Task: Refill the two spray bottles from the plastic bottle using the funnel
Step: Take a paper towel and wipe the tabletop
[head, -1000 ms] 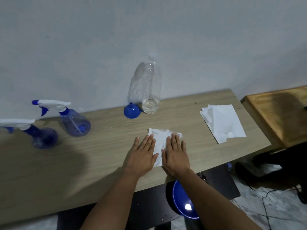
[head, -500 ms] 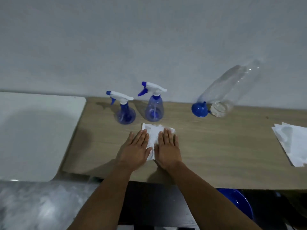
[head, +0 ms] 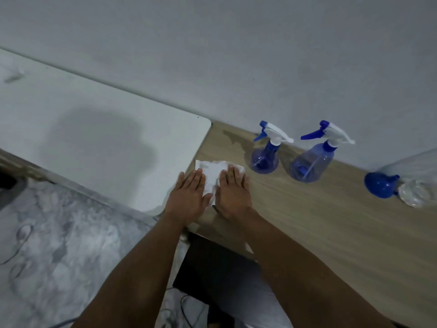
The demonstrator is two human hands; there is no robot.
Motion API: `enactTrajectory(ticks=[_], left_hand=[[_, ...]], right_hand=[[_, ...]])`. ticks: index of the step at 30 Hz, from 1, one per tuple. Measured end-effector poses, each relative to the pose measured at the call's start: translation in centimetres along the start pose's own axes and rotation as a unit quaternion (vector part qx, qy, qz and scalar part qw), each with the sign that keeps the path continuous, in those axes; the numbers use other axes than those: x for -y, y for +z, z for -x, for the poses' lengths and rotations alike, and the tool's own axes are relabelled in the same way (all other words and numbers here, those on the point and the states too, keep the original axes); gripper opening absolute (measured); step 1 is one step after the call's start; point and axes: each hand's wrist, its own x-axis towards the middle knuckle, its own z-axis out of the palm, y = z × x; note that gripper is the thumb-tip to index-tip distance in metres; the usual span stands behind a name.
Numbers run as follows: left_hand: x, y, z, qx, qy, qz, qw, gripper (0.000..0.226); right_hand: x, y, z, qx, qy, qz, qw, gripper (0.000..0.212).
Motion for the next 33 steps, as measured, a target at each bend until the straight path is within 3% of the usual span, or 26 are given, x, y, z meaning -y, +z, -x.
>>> enactTrajectory(ticks=[6,11,15,22,33], left_hand=[[0.4,-1.1,-0.9,-0.077,-0.008,0.047,0.996,0.062],[0.1,0.8,-0.1,-0.021,0.029,0.017,0.999,0.071],[-2.5,1.5,2.5,-0.021,0.018,0.008,1.000,0.069],[-11.3,1.5,6.8,-0.018,0.045,0.032,0.998,0.064],[-33.1,0.6,6.4,0.030,0.213,0.015,0.976,0.066]], right_hand=[[-0.5,-1.7,0.7,-0.098,0.007,-0.041,0.994,0.058],[-0.2,0.3,1.7,-0.022,-0.059,-0.015,0.998,0.063],[-1.8,2.0,4.6,-0.029,-0.081,0.003,0.996,0.063],[-7.5,4.0,13.4,-0.061,-0.072,-0.021,0.995,0.062],[-24.2,6.1,29.9,-0.081,0.109,-0.057,0.989,0.064]])
